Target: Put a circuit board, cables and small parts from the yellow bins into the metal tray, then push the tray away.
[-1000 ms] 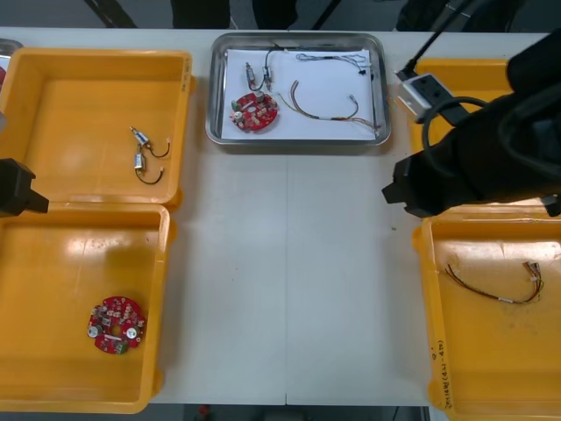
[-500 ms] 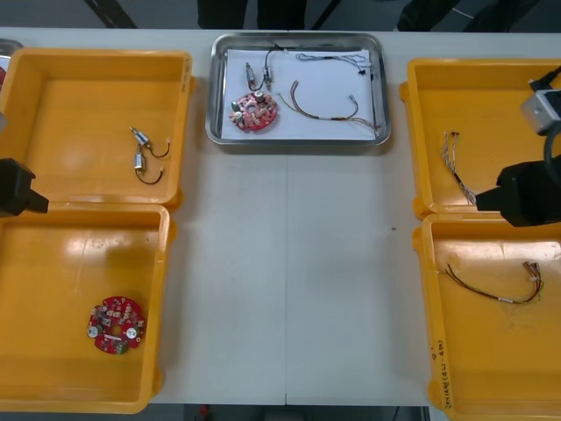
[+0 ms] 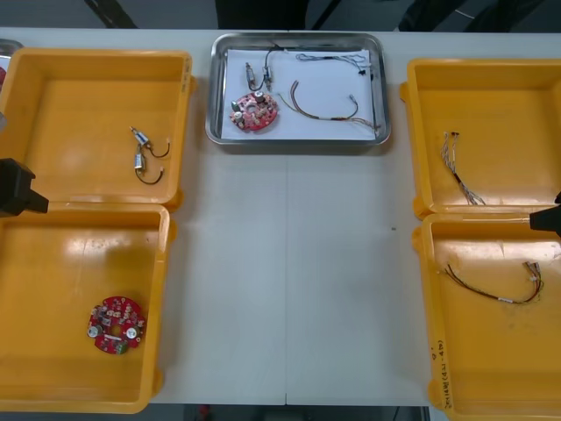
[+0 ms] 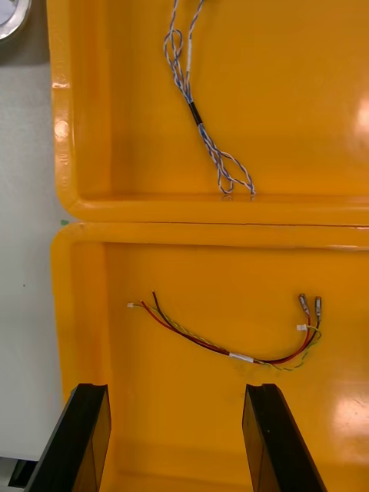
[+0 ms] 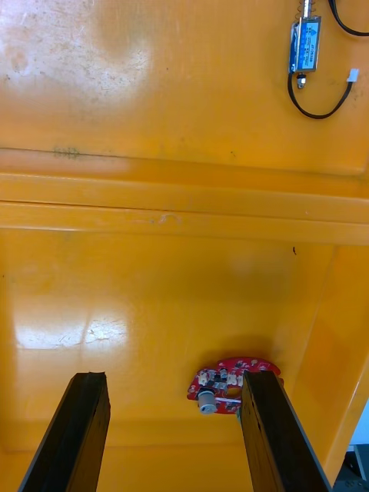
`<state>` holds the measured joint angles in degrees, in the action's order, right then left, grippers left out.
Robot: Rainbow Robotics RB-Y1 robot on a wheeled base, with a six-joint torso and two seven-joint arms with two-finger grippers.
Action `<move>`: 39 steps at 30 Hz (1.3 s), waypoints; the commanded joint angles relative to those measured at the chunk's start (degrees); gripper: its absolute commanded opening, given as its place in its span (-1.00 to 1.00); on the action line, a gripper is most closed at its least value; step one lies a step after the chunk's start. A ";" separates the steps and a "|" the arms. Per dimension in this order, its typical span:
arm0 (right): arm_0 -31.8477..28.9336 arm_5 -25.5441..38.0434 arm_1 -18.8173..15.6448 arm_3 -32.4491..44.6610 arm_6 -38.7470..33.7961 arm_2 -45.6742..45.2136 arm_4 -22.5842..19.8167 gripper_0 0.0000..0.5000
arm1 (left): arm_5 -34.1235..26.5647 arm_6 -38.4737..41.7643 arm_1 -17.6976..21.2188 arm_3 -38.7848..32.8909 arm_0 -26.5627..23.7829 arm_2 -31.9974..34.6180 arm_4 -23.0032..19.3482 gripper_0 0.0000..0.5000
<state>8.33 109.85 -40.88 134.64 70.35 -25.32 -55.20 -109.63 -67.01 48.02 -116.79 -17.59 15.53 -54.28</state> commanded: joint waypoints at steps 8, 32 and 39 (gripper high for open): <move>-5.78 0.15 -2.62 -1.58 7.08 -2.54 3.34 1.00 | -0.37 -4.80 2.60 -1.60 0.72 1.79 -0.12 1.00; -7.28 0.15 -5.61 -7.55 11.04 -2.19 4.05 1.00 | -0.37 -4.80 2.60 -1.60 0.72 1.79 -0.12 1.00; -7.36 0.15 -5.61 -7.47 10.95 -2.10 4.40 1.00 | -0.37 -4.80 2.60 -1.60 0.72 1.79 -0.12 1.00</move>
<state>1.71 109.85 -44.26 126.87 79.29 -26.07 -50.77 -109.63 -67.01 48.02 -116.79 -17.59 15.53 -54.28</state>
